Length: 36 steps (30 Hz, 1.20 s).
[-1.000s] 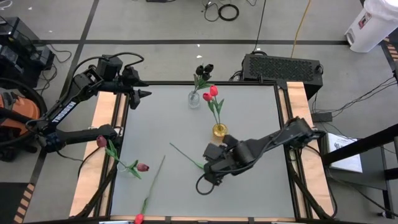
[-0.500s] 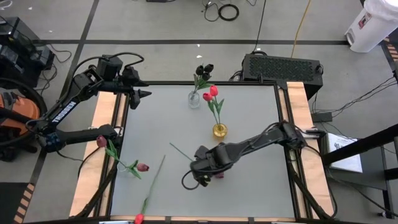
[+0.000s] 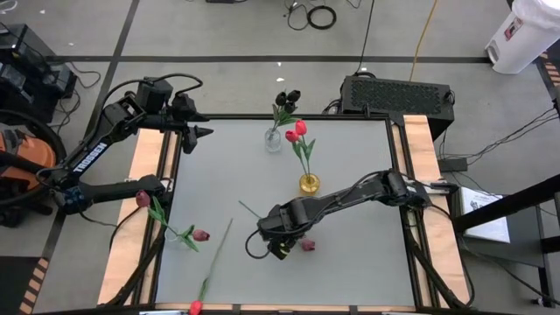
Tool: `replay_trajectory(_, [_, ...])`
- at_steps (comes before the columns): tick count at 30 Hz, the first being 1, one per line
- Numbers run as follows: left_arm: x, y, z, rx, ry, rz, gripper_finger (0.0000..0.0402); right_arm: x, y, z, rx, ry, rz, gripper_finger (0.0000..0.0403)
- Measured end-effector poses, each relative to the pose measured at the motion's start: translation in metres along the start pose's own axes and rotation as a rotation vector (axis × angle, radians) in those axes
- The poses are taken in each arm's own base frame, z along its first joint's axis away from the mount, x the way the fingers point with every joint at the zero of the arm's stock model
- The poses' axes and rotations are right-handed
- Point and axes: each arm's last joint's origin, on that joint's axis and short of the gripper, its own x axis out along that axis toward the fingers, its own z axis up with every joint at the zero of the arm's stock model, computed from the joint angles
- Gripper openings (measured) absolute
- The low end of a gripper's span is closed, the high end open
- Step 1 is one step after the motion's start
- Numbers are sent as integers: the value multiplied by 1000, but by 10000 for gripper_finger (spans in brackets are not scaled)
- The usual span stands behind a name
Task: Sort flowers into vase by color
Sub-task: Put the red tulip into the bottom transparent bin
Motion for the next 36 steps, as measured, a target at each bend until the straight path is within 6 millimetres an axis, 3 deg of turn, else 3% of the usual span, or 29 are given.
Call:
replay_trajectory(9, [0,1,0,0,6,24,210,2,-1,2,-66,-1,-8,137])
replay_trajectory(12, [0,1,0,0,7,24,210,13,-2,7,-74,9,-21,137])
replay_trajectory(17, [0,1,0,-1,8,27,210,46,-4,13,-88,63,-80,137])
replay_trajectory(26, [0,2,-1,-2,16,55,210,74,-2,16,-155,78,-104,137])
replay_trajectory(36, [0,2,-1,-73,22,76,210,79,-1,17,-176,82,-100,136])
